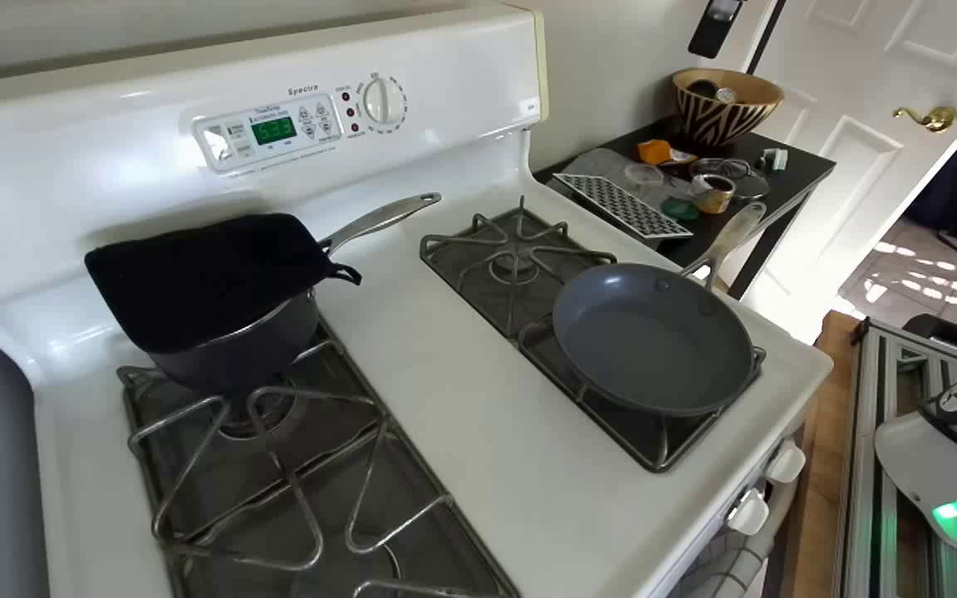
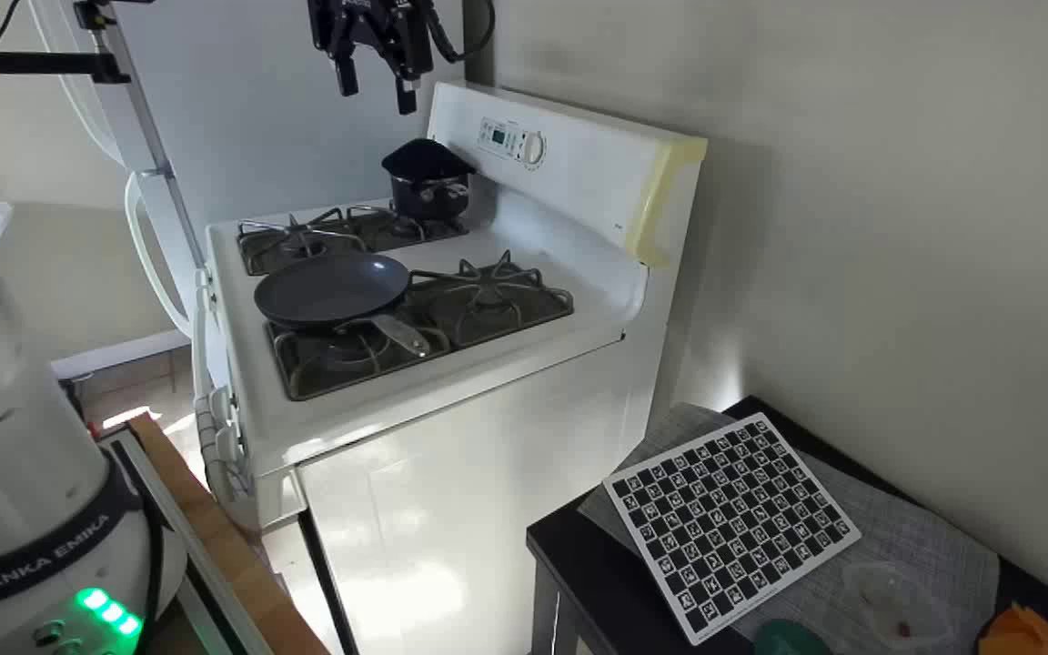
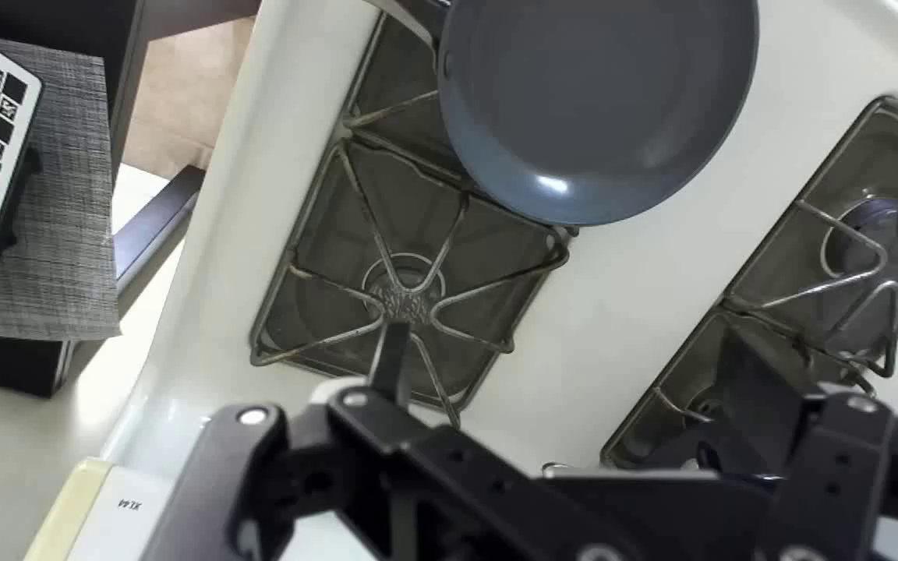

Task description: Turn the knob to the right

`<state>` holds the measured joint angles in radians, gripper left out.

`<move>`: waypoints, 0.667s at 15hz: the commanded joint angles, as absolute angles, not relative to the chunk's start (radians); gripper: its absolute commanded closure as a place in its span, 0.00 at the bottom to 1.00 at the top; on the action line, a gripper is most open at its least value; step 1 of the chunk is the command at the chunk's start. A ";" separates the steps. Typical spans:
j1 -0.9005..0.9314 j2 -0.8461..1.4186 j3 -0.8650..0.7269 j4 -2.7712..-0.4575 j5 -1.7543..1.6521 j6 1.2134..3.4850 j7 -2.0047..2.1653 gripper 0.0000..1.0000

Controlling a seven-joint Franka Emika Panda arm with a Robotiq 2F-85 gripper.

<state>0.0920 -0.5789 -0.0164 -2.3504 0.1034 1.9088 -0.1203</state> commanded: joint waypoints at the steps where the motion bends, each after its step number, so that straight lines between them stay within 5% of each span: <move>1: 0.085 -0.578 -0.010 -2.349 0.107 1.907 -0.123 0.00; 10: -0.005 -0.504 0.001 -2.333 -0.017 2.093 -0.029 0.00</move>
